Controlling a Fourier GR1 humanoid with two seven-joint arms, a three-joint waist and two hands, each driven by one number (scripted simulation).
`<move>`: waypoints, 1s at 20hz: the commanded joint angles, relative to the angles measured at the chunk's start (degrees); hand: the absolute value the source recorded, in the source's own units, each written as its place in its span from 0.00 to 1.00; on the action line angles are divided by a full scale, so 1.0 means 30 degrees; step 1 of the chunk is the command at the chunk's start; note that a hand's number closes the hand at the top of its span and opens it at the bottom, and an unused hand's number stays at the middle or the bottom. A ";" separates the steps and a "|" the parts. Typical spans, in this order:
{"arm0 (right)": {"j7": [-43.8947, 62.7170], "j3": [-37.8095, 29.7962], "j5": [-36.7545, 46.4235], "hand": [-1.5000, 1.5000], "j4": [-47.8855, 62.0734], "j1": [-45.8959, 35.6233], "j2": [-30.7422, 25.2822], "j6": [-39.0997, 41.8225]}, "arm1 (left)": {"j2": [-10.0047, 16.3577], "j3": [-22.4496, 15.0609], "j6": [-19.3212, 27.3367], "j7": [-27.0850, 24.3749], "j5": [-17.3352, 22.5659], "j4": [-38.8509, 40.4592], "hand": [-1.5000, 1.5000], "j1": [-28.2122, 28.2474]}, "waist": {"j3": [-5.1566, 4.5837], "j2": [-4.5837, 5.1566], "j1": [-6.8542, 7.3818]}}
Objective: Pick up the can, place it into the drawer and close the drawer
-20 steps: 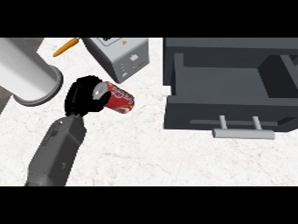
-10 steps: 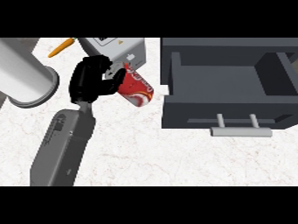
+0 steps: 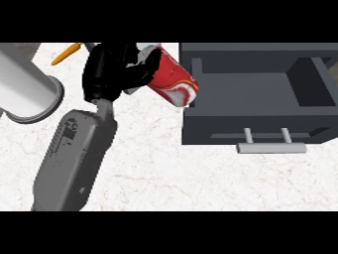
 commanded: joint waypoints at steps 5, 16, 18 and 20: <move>0.0477 -0.0017 -0.0125 0.00 -0.0638 -0.0225 0.0296 0.0142 | -0.0093 -0.1334 0.3131 0.0648 0.0431 0.2438 1.00 -0.4033 | -0.0003 0.0073 -0.0273; -0.0001 0.0214 0.0831 0.00 0.0954 -0.1176 0.0242 0.0429 | -0.0094 -0.2634 0.5135 0.0265 0.2114 0.6886 1.00 -0.8755 | 0.0005 0.0113 -0.0363; 0.0493 0.0058 0.0368 0.00 -0.0474 -0.0697 0.0405 0.0188 | -0.0094 -0.2193 0.4511 -0.1484 0.2815 0.8173 1.00 -0.8789 | -0.0001 0.0136 -0.0537; 0.0681 -0.0012 0.0037 0.00 0.0166 -0.1129 -0.0136 0.0201 | -0.0094 -0.3122 0.5329 -0.1127 0.3700 0.8689 1.00 -0.9810 | 0.0004 0.0131 -0.0575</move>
